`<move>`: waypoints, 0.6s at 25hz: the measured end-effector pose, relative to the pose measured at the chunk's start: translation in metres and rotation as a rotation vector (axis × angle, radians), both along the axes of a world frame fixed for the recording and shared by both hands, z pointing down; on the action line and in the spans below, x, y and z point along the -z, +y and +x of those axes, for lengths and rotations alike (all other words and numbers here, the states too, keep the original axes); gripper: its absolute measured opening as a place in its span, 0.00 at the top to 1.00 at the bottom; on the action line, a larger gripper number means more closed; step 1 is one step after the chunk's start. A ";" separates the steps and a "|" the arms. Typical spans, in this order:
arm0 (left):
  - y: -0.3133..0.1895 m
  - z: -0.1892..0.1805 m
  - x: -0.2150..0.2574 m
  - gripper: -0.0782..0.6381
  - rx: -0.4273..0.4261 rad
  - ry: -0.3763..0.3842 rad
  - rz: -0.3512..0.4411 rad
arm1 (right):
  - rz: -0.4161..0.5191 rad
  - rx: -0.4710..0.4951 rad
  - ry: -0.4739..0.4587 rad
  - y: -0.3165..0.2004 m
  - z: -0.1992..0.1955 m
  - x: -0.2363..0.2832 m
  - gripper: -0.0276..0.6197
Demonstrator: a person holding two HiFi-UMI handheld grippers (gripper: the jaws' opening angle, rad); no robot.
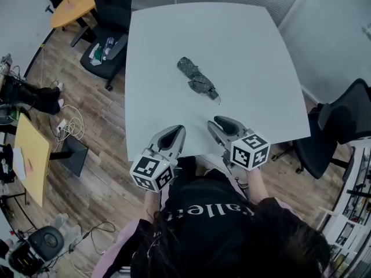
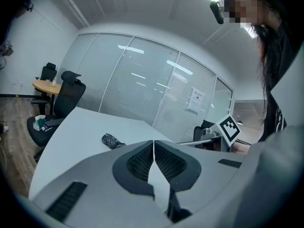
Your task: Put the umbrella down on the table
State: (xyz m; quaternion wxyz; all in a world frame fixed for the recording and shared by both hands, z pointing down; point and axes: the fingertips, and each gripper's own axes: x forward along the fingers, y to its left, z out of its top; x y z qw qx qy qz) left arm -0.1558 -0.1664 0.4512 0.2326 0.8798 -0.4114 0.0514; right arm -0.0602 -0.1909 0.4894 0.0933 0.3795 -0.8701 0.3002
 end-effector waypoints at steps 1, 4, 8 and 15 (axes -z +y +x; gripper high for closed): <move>0.006 0.005 -0.001 0.86 0.001 -0.002 0.000 | 0.001 0.001 -0.005 0.007 0.004 0.000 0.76; 0.024 0.020 -0.002 0.86 0.004 -0.009 0.005 | 0.006 0.005 -0.027 0.026 0.016 0.001 0.78; 0.054 0.040 -0.001 0.86 0.013 -0.009 0.009 | 0.017 0.022 -0.047 0.052 0.030 0.002 0.80; 0.099 0.054 -0.004 0.86 0.033 -0.021 0.004 | 0.049 0.051 -0.077 0.092 0.039 0.007 0.88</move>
